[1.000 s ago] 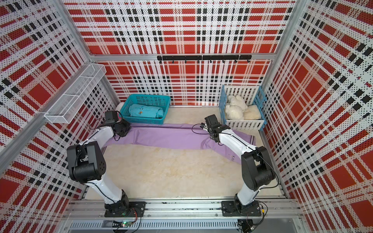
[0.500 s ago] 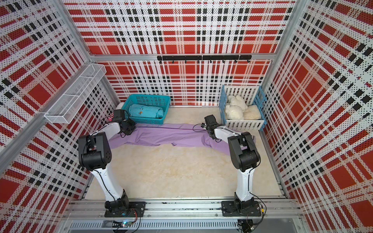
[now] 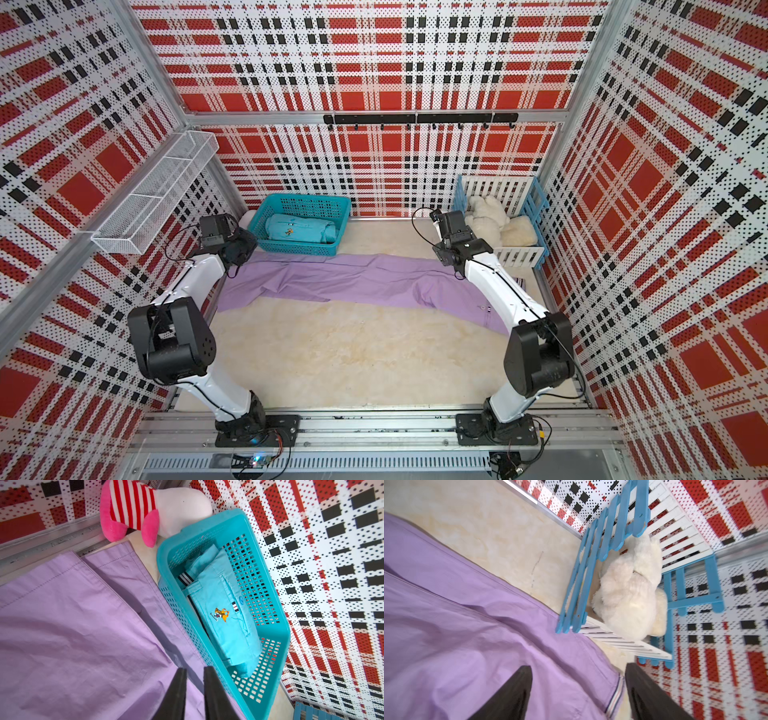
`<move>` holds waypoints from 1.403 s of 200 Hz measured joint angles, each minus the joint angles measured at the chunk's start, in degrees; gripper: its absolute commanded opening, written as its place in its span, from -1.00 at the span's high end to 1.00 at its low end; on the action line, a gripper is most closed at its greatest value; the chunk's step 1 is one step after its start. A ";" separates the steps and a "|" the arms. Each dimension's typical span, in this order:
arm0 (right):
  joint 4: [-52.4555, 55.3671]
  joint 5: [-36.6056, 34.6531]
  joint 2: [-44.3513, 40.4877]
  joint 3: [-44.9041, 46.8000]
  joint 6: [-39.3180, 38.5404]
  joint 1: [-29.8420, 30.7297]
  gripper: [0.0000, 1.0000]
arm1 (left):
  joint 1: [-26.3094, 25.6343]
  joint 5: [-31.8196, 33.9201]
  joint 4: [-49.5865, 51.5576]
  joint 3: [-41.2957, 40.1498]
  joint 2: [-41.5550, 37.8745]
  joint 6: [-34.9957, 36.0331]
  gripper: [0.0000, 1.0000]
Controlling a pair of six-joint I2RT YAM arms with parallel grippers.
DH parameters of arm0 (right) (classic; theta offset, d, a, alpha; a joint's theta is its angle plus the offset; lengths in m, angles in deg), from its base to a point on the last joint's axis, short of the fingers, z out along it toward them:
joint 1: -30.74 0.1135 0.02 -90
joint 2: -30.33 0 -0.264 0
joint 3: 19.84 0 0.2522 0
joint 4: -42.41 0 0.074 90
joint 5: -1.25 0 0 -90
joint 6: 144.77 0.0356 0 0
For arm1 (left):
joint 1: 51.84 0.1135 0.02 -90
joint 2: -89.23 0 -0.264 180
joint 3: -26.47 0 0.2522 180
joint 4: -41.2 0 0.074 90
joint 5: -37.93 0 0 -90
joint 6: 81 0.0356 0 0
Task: Roll up the long pants
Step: Fold the long pant at the center of the board.
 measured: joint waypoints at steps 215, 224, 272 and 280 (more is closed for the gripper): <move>2.14 18.01 2.45 24.76 38.05 -9.20 -0.40 | 2.43 2.54 -9.64 -28.20 -0.28 -6.08 0.91; 3.80 18.03 0.48 25.46 38.01 -9.20 -0.40 | 2.47 3.26 -9.11 -31.08 -3.72 -6.51 0.91; 11.15 18.27 -7.93 18.73 35.82 -11.67 -0.48 | 2.95 6.40 -6.54 -34.53 -23.19 -6.62 0.86; 11.37 18.29 -7.67 15.76 34.56 -13.33 -0.47 | 3.17 6.58 -6.21 -32.54 -23.65 -5.95 0.85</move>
